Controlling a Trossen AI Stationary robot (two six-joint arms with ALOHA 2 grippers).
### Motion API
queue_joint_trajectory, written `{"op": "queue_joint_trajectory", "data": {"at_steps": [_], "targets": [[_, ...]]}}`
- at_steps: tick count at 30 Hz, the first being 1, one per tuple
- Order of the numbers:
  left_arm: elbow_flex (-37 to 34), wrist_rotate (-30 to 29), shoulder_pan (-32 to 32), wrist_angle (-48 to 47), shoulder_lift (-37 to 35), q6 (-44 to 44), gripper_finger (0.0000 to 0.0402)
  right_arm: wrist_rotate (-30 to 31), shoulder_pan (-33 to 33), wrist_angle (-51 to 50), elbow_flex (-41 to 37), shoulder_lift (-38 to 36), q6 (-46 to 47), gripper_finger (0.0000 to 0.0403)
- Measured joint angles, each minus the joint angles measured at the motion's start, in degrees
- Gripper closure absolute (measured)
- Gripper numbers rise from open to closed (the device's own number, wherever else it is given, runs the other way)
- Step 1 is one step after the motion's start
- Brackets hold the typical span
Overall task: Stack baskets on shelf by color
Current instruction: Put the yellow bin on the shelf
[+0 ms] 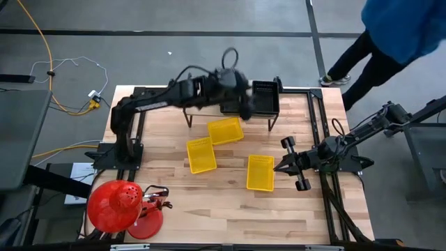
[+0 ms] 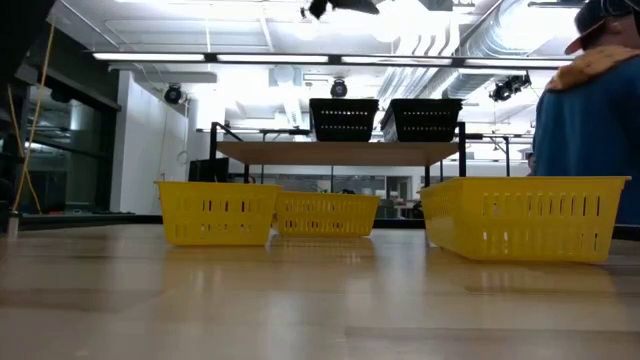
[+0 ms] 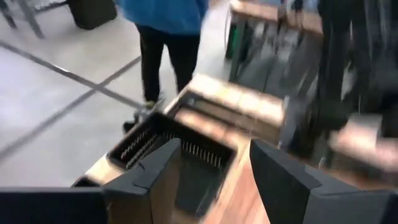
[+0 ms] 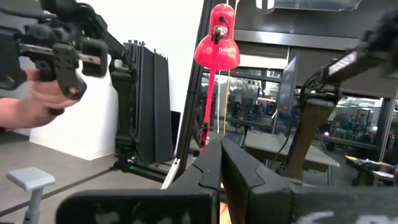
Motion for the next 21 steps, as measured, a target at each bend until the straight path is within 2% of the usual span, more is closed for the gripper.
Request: {"op": "queue_joint_trajectory", "data": {"at_steps": [6,10,13,16,21], "targets": [[-0.55,-12.41,-6.33,-7.37,-0.30,6.96,0.0220,1.19,0.00,-0.01,0.00,0.00,0.64,0.0403],[-6.07,-12.59,-9.42,-2.37,-0.84,10.06,0.0220,3.47,-0.02,-0.58,0.00,0.02,2.40,0.0403],[-12.79,-11.95,-11.23,5.31,-2.90,11.69,0.0220,3.85,0.00,-1.21,0.00,0.01,2.57,0.0403],[-22.68,-10.37,-11.42,14.30,-7.63,11.97,0.0220,3.85,0.00,-1.54,0.00,0.00,2.62,0.0403],[-43.96,-4.29,-11.28,33.71,-18.89,12.74,0.0220,4.42,-0.02,-2.05,0.00,0.01,2.56,0.0403]]}}
